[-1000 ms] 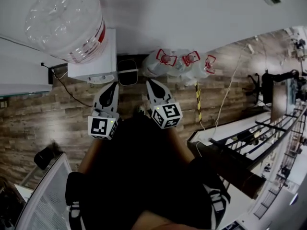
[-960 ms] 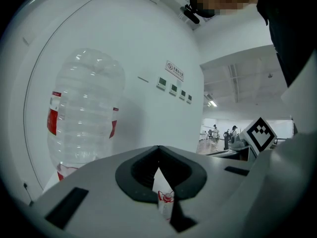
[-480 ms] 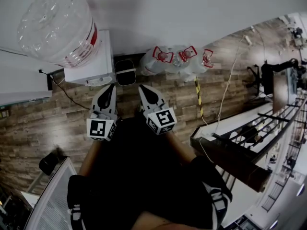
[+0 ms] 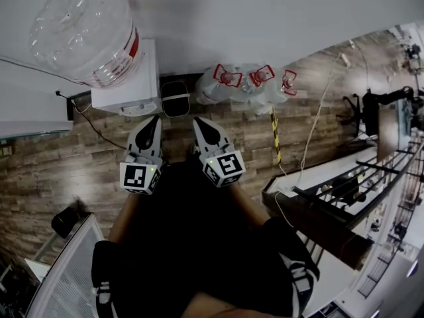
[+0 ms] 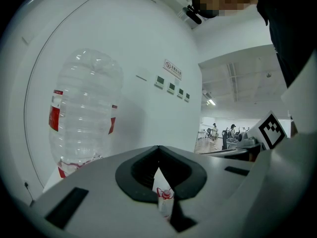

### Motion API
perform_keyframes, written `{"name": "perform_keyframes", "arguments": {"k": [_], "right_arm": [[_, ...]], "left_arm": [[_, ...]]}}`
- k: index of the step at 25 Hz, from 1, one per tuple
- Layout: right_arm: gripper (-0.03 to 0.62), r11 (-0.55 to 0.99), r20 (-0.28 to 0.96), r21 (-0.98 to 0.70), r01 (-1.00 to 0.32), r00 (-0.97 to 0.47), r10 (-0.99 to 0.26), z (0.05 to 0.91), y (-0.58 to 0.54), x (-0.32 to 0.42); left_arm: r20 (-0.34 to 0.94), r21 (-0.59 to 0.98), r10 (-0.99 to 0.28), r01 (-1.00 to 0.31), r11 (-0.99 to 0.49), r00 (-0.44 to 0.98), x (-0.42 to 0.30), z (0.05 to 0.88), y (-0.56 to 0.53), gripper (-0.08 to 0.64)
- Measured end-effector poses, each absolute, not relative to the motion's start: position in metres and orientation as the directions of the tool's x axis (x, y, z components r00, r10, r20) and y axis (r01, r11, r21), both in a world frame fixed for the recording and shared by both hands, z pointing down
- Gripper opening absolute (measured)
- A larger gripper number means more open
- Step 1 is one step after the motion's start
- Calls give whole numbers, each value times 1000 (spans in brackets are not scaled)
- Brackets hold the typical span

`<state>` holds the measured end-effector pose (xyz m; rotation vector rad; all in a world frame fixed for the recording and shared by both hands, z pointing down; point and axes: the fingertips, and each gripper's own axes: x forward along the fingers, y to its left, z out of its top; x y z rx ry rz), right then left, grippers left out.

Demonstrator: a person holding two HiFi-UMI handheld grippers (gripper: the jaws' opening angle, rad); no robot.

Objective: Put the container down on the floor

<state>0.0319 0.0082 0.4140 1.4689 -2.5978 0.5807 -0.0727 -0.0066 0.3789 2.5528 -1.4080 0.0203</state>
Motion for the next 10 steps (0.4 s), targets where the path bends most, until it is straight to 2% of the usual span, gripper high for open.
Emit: {"name": "perform_keyframes", "arguments": {"k": [10], "right_arm": [[32,448,292,-278,-850,-519,-803,414,11,29]], "left_arm": [[114,191,-835,-836,-514,539,-77,377,-3,32]]}}
